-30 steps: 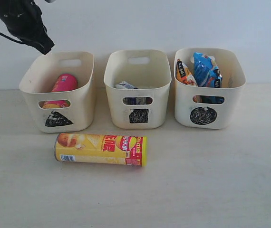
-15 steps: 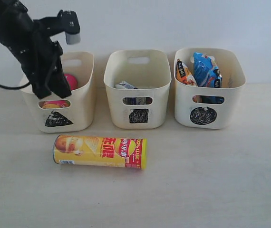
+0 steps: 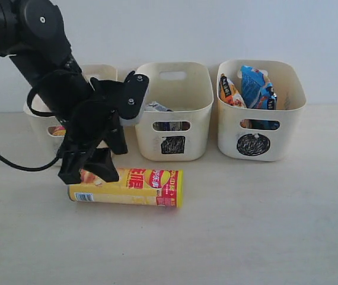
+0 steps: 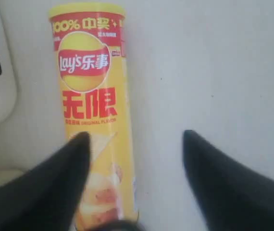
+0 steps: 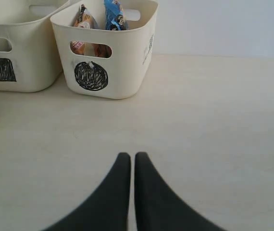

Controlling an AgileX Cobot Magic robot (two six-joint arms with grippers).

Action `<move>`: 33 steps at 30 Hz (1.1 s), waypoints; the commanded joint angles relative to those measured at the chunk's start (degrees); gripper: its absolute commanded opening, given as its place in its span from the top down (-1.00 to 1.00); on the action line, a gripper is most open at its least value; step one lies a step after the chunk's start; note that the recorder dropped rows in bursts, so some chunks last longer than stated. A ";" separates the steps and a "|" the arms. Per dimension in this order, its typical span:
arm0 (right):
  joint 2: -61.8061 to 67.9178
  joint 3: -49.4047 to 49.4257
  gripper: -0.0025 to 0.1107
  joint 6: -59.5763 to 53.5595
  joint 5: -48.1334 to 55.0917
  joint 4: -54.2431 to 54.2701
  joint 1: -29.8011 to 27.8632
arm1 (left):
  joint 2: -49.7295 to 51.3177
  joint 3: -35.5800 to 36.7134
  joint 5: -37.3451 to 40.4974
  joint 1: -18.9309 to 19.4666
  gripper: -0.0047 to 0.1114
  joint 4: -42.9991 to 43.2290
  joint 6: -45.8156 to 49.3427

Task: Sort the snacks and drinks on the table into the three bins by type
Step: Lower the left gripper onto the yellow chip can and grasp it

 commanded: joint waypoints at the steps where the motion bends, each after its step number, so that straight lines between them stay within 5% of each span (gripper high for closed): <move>1: -0.26 0.29 0.96 -0.05 -0.41 0.06 -0.20 | 2.04 0.41 -4.64 -0.54 -0.64 -1.99 -4.21; 18: -0.26 0.29 0.96 -0.05 -0.41 0.06 -0.20 | 10.69 0.17 -10.34 -0.54 -0.64 2.36 -6.57; 33: -0.26 0.29 0.96 -0.05 -0.41 0.06 -0.20 | 20.10 -8.95 -8.01 -0.54 -0.60 2.36 -8.60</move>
